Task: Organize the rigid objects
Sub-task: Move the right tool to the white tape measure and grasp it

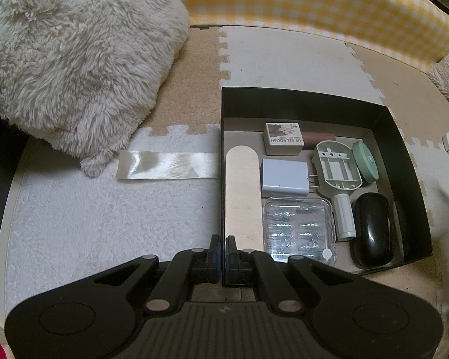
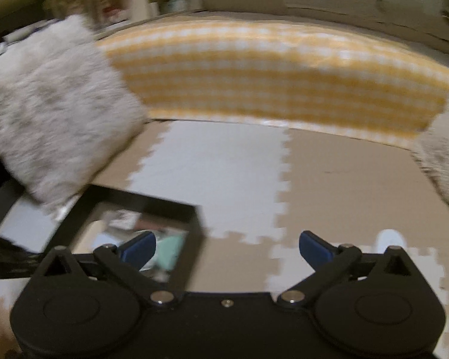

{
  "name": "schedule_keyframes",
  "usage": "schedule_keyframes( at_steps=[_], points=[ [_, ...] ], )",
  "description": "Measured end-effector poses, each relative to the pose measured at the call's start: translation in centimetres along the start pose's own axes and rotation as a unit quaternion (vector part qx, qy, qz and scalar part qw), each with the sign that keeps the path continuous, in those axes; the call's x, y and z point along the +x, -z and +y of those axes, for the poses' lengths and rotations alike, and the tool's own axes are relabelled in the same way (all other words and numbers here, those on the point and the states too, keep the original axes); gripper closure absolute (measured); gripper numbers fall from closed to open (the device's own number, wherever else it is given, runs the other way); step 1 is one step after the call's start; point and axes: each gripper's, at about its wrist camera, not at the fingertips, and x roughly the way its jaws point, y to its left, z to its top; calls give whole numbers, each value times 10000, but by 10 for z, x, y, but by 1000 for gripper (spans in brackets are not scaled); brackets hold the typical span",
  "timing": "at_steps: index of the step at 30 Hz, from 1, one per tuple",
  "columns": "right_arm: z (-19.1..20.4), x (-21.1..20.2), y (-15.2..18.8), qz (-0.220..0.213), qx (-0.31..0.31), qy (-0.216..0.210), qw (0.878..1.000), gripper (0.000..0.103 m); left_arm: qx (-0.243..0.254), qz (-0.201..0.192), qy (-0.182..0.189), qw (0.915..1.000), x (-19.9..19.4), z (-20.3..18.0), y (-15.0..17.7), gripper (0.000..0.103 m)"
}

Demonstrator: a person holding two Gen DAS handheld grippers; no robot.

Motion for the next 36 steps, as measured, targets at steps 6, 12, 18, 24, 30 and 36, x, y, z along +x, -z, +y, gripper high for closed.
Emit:
schedule_keyframes(
  at_steps=[6, 12, 18, 24, 30, 36],
  points=[
    [-46, 27, 6, 57, 81, 876, 9961, 0, 12, 3, -6, 10000, 0, 0, 0, 101],
    [-92, 60, 19, 381, 687, 1488, 9857, 0, -14, 2, 20, 10000, 0, 2, 0, 101],
    [-131, 82, 43, 515, 1682, 1904, 9658, 0, -19, 6, 16, 10000, 0, 1, -1, 101],
    [-152, 90, 57, 222, 1954, 2144, 9567, 1, 11, 23, -4, 10000, 1, 1, 0, 101],
    [-161, 102, 60, -42, 1920, 2279, 9545, 20, -11, 65, 22, 10000, 3, 2, -2, 101],
    [-161, 106, 54, -199, 1706, 2291, 9581, 49, -8, 93, 26, 10000, 5, 2, -3, 101]
  ],
)
